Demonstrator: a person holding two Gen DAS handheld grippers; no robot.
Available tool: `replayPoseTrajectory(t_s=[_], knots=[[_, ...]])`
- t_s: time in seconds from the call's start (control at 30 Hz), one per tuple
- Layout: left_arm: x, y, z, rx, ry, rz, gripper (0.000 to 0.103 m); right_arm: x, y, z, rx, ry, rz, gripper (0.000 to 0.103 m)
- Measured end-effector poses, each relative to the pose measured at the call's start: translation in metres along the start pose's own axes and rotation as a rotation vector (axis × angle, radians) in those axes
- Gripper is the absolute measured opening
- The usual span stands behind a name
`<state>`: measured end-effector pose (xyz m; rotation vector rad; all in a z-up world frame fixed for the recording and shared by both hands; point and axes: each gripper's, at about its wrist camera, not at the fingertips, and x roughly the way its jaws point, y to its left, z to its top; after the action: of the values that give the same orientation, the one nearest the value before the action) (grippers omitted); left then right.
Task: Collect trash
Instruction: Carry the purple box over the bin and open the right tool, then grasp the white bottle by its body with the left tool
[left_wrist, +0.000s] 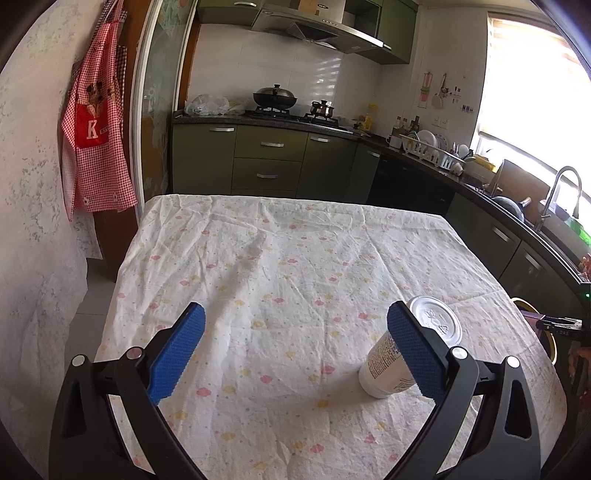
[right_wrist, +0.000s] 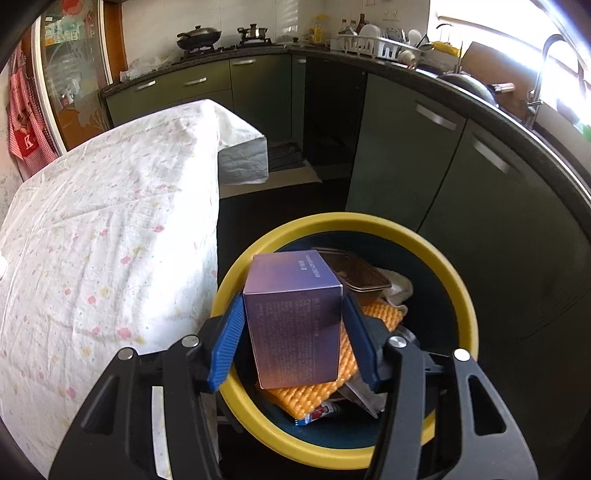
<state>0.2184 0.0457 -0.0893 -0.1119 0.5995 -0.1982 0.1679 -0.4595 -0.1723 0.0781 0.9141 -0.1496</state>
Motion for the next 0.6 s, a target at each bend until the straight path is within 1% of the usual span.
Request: replayPoseTrajectory(t_s=[0.07, 0.13, 0.17, 0.3, 0.4, 0.43, 0.5, 0.6], knots=[[-0.001, -0.003, -0.001, 0.016, -0.004, -0.010, 0.097, -0.010, -0.003, 0.000, 0.022, -0.036, -0.009, 0.053], [-0.002, -0.006, 0.000, 0.028, -0.010, -0.026, 0.097, -0.027, -0.009, -0.003, 0.061, -0.077, -0.004, 0.059], [-0.003, -0.008, 0.000, 0.033, -0.014, -0.037, 0.097, -0.036, -0.012, -0.006, 0.075, -0.093, -0.007, 0.060], [-0.010, -0.015, 0.000, 0.059, -0.042, -0.075, 0.098, -0.064, -0.020, -0.022, 0.118, -0.136, -0.026, 0.064], [-0.018, -0.021, 0.000, 0.079, -0.076, -0.114, 0.098, -0.080, -0.024, -0.038, 0.162, -0.156, -0.019, 0.067], [-0.021, -0.023, 0.001, 0.084, -0.086, -0.131, 0.098, -0.084, -0.025, -0.042, 0.173, -0.160, -0.020, 0.067], [-0.026, -0.026, 0.001, 0.083, -0.091, -0.194, 0.098, -0.090, -0.025, -0.051, 0.187, -0.165, -0.011, 0.067], [-0.030, -0.033, 0.001, 0.086, -0.059, -0.270, 0.098, -0.095, -0.026, -0.060, 0.200, -0.169, 0.010, 0.068]])
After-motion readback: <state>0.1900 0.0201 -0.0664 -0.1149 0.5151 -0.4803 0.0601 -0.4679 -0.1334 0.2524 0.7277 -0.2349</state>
